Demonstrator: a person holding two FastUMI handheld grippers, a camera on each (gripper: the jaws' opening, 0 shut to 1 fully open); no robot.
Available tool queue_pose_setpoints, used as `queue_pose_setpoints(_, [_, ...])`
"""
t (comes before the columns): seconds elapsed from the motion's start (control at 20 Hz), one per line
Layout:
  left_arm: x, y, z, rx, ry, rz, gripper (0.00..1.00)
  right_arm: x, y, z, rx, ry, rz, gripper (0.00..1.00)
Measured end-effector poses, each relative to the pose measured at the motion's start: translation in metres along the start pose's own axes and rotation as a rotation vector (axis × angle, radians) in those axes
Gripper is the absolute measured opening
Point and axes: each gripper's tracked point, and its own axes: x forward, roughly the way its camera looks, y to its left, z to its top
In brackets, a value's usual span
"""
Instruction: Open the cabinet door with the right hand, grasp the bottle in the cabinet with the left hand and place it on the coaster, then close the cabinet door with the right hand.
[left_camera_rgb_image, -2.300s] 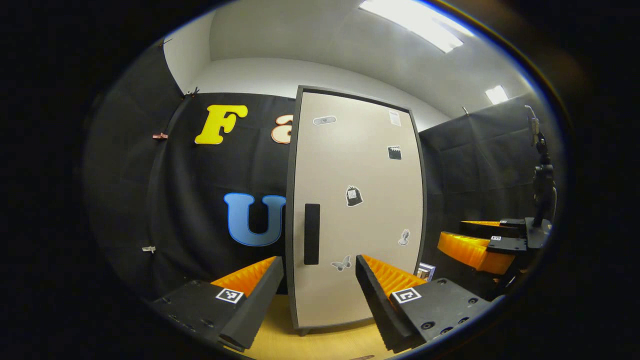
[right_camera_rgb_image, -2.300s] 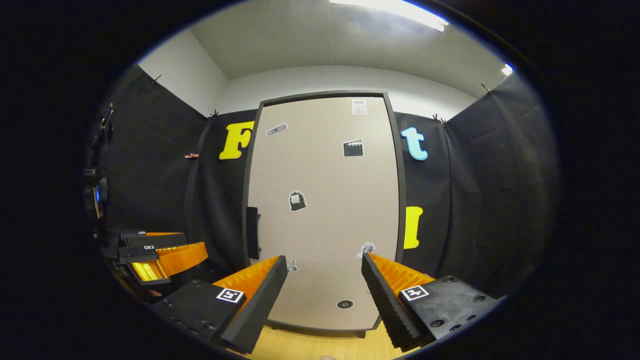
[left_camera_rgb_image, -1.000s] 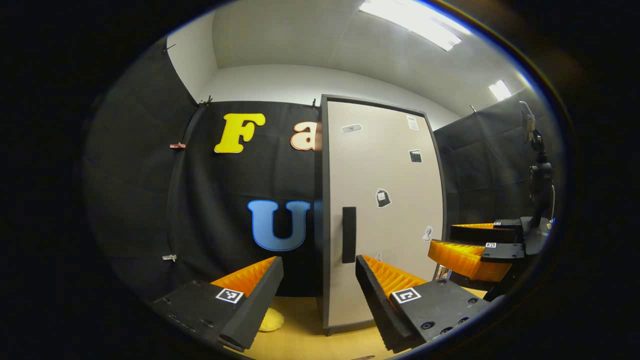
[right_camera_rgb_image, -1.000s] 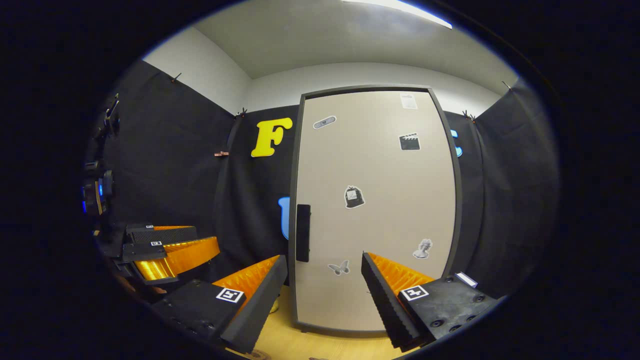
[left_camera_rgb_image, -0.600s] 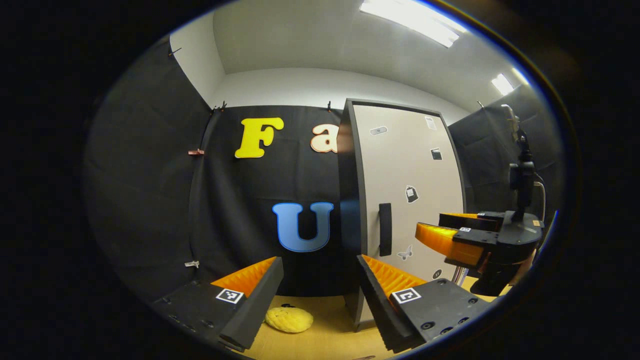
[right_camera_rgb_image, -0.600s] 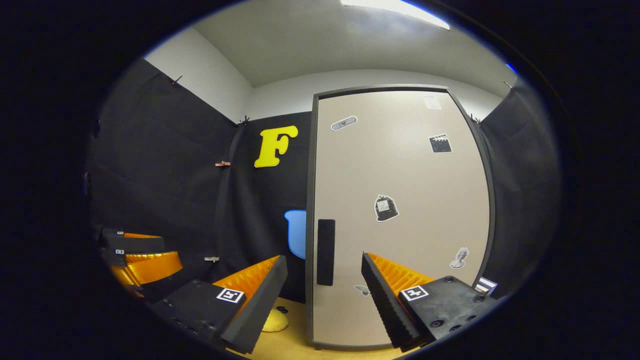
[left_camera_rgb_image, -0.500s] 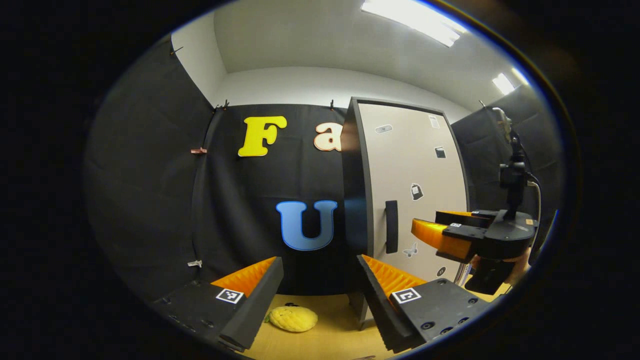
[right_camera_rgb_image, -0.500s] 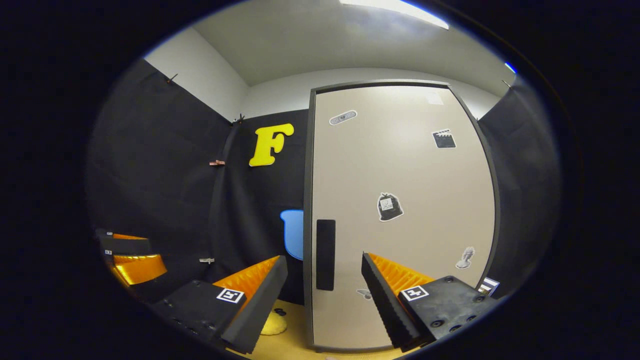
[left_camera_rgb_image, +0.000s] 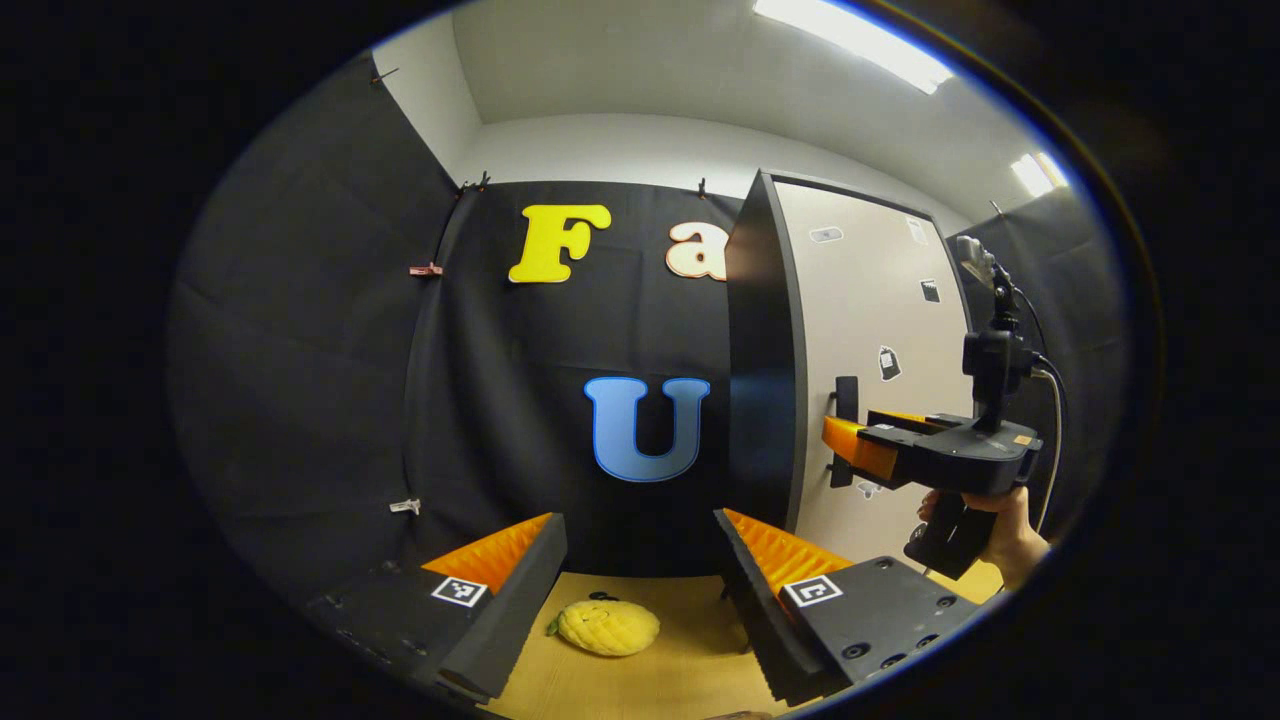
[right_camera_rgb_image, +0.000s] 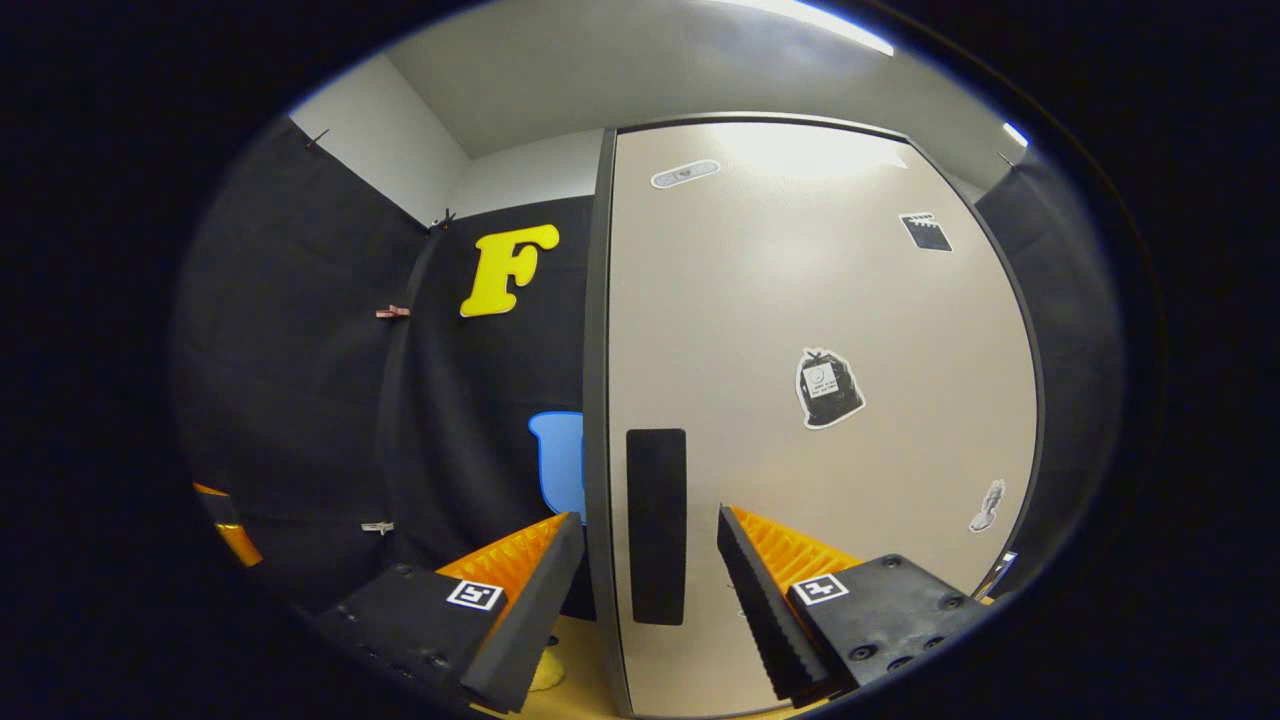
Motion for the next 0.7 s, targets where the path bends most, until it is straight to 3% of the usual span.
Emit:
queue_pose_setpoints(0.15, [0.004, 0.008, -0.003, 0.003, -0.002, 0.006, 0.92, 0.014, -0.009, -0.006, -0.021, 0.000, -0.057, 0.86])
queue_pose_setpoints(0.2, [0.006, 0.010, -0.004, 0.001, 0.001, 0.005, 0.92, 0.016, -0.009, -0.007, -0.018, 0.001, -0.069, 0.72])
queue_pose_setpoints(0.3, [0.008, 0.013, -0.006, -0.010, 0.003, 0.002, 0.92, 0.020, -0.006, -0.009, -0.009, 0.005, -0.081, 0.62])
queue_pose_setpoints(0.45, [0.010, 0.017, -0.009, -0.025, 0.003, -0.006, 0.92, 0.020, -0.005, -0.010, -0.031, -0.003, -0.111, 0.62])
queue_pose_setpoints(0.5, [0.010, 0.019, -0.009, -0.026, 0.003, -0.006, 0.92, 0.023, -0.003, -0.009, -0.038, -0.009, -0.120, 0.45])
queue_pose_setpoints(0.65, [0.010, 0.021, -0.011, -0.034, 0.004, -0.007, 0.92, 0.030, -0.009, -0.012, -0.049, -0.010, -0.139, 0.38])
queue_pose_setpoints(0.7, [0.009, 0.021, -0.010, -0.037, 0.003, -0.006, 0.92, 0.023, -0.006, -0.011, -0.051, -0.004, -0.139, 0.28])
